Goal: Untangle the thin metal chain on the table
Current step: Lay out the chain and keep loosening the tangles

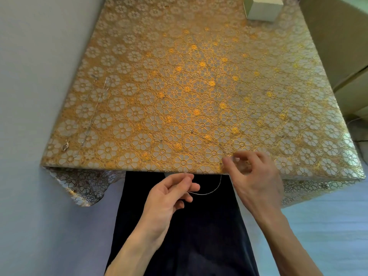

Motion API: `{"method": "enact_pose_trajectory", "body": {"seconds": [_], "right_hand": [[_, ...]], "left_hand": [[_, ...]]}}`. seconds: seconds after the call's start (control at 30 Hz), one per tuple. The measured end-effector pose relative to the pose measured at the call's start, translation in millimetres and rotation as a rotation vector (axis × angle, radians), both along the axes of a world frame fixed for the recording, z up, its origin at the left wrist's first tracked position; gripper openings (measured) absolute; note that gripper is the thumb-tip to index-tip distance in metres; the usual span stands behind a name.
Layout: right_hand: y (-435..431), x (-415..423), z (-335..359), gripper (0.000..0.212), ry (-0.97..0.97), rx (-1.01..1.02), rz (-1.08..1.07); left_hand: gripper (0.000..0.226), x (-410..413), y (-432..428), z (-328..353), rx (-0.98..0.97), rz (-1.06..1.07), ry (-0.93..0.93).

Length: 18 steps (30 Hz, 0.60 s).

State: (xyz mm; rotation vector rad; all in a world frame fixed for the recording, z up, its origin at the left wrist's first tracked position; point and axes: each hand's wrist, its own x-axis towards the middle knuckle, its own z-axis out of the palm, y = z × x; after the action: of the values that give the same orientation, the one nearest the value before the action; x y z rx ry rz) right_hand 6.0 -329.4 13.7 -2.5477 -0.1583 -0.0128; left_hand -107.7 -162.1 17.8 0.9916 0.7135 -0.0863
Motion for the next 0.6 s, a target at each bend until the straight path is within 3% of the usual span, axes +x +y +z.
{"method": "enact_pose_trajectory", "body": {"seconds": [0.13, 0.27, 0.43, 0.6], "right_hand": [[6.6, 1.5, 0.6, 0.019, -0.002, -0.032, 0.022], [8.6, 3.6, 3.2, 0.014, 0.070, 0.002, 0.030], [11.8, 6.8, 6.2, 0.014, 0.125, -0.087, 0.070], [8.3, 11.6, 11.3, 0.010, 0.231, 0.129, 0.031]], "left_hand": [[0.027, -3.0, 15.8, 6.8, 0.044, 0.074, -0.021], [0.014, -5.5, 37.1, 10.7, 0.045, 0.184, -0.035], [0.016, -7.2, 61.0, 14.1, 0.084, 0.288, -0.024], [0.017, -2.4, 65.6, 17.6, 0.124, 0.289, -0.019]]}}
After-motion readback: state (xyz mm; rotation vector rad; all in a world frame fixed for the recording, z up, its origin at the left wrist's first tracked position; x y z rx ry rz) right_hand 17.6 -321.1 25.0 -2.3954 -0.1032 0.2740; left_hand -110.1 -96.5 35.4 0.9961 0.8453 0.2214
